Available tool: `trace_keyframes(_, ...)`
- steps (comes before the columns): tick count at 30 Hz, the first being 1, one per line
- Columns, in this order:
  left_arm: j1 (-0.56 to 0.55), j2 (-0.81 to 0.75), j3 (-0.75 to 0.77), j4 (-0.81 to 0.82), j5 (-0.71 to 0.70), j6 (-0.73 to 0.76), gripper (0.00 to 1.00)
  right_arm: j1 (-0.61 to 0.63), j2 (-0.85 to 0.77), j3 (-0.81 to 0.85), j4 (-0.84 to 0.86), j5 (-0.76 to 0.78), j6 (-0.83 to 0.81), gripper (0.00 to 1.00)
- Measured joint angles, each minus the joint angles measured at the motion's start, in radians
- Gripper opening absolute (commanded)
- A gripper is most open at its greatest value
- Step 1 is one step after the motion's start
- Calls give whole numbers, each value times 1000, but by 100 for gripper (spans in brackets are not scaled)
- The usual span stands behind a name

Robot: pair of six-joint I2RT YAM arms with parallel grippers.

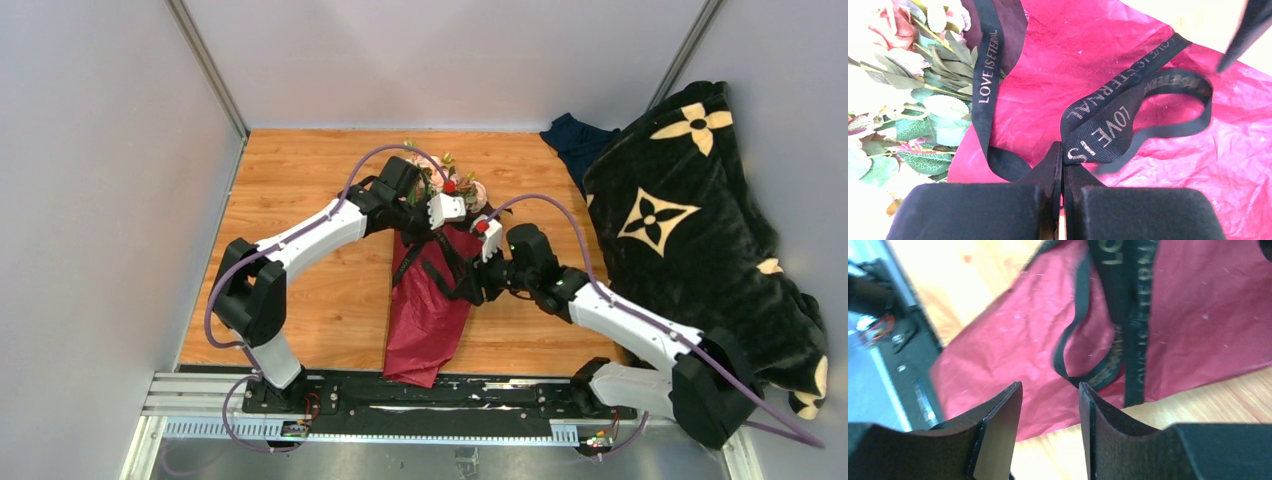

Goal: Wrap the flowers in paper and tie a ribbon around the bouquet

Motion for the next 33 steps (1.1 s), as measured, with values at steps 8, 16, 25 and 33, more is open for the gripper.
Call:
trace_keyframes(8, -2, 1, 8, -13, -6, 21, 0, -202, -44, 2, 3, -266, 10, 19)
trace_keyframes(16, -20, -9, 7, -39, -12, 41, 0, -254, 306, 250, -9, -269, 72, 14)
trace_keyframes(25, -21, -29, 4, -68, -6, 49, 0, -226, 484, 308, -85, -404, -34, 30)
trace_keyframes(33, -48, -29, -24, -71, -19, 69, 0, -216, 425, 187, -78, -533, -70, 38)
